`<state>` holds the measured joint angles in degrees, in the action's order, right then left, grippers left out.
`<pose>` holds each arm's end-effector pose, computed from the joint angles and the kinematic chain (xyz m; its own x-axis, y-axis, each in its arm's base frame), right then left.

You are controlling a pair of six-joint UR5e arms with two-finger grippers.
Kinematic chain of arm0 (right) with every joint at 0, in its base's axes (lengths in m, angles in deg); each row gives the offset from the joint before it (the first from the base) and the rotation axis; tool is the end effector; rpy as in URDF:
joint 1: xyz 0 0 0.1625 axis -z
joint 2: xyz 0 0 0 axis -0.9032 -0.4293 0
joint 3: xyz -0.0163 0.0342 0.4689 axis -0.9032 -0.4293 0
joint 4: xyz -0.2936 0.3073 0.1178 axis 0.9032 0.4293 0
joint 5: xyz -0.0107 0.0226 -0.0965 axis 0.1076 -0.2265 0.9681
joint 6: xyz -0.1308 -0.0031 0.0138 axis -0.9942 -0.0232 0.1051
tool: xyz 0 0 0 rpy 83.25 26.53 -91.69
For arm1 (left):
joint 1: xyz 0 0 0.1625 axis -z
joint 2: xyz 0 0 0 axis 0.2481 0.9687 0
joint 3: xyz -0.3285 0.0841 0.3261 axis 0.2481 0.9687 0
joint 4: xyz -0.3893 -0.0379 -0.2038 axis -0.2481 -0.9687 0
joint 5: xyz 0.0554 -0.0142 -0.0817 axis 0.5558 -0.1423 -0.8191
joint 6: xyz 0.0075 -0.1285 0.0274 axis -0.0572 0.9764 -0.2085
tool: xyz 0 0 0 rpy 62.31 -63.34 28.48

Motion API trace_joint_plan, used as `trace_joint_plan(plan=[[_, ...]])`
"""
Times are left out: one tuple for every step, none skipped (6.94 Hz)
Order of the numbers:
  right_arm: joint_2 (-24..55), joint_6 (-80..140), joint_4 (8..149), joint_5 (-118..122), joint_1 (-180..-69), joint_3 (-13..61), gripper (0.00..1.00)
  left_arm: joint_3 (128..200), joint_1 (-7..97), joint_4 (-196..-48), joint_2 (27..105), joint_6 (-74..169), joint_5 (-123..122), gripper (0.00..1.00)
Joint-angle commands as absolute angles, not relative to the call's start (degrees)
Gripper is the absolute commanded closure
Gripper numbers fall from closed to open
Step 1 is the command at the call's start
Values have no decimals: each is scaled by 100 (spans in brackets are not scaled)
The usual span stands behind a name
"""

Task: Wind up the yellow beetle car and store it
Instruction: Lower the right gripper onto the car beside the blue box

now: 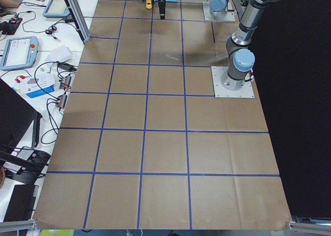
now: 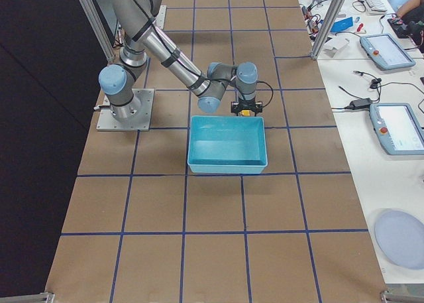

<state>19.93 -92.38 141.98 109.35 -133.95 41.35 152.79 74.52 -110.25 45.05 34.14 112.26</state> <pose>-0.0764 -0.6165 0.1717 -0.0825 -0.9901 0.1132 -0.9950 0.0754 -0.0659 -0.1214 -0.4987 0.5774 -0.9990 -0.0401 -0.0177 -0.0410 0.9977 0.0534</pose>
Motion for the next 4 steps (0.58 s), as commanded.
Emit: trace_joint_plan(plan=[[1990,-9167,14159,10968,-13428,4111,92,15286,7458,-11025,4497,3414,11228,0],[1955,-9192,14080,10951,-13428,4093,96,15286,7458,-11025,4497,3414,11228,0],[1903,-9175,14053,10890,-13463,4050,97,15286,7458,-11025,4497,3414,11228,0],[1589,-8757,13548,10785,-13576,3927,100,15286,7458,-11025,4488,3414,11228,0]])
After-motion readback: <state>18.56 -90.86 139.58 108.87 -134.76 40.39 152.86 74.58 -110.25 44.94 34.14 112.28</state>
